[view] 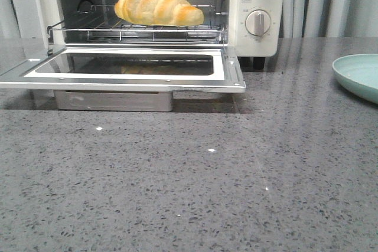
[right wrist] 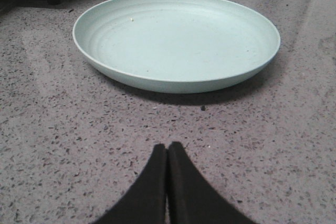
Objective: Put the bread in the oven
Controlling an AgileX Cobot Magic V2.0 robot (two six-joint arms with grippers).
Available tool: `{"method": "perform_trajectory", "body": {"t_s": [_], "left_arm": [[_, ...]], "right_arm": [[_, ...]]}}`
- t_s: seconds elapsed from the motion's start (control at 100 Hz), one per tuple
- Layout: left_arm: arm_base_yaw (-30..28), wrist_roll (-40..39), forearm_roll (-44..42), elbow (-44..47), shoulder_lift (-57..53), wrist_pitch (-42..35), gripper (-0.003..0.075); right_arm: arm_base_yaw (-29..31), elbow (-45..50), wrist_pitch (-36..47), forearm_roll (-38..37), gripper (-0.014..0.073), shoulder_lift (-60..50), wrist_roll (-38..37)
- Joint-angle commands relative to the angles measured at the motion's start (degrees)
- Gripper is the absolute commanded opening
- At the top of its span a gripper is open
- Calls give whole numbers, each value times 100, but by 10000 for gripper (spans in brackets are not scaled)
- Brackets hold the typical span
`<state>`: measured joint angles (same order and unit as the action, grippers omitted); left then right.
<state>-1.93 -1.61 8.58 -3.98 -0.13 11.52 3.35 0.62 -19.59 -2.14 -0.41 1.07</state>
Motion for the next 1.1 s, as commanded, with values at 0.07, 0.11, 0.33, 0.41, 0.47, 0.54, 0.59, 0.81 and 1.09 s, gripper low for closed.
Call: {"method": "perform_trajectory", "body": {"t_s": [0.07, 0.11, 0.33, 0.41, 0.47, 0.54, 0.59, 0.81, 1.09], "left_arm": [[-20, -41, 61, -161, -156, -430, -22], [-20, -41, 61, -161, -156, -430, -22], [-20, -41, 61, -161, -156, -430, -22], [-20, -41, 61, -161, -156, -430, -22], [-20, -41, 61, -161, -156, -430, -22], [-20, -41, 35, -133, -156, -444, -21], [-20, -41, 25, -53, -156, -507, -22], [167, -41, -342, 522, -156, -561, -22], [589, -41, -633, 533, -156, -402, -22]], "right_arm": [[14, 140, 87, -36, -67, -124, 61], [14, 140, 87, -36, -67, -124, 61], [14, 140, 87, -36, -67, -124, 61], [14, 140, 87, -36, -67, -124, 61], [14, 140, 87, -36, -67, -124, 61], [14, 140, 87, -36, -67, -124, 61], [14, 140, 87, -36, -67, -124, 61], [14, 140, 87, -36, -67, -124, 61], [14, 140, 87, -36, -67, -124, 61]]}}
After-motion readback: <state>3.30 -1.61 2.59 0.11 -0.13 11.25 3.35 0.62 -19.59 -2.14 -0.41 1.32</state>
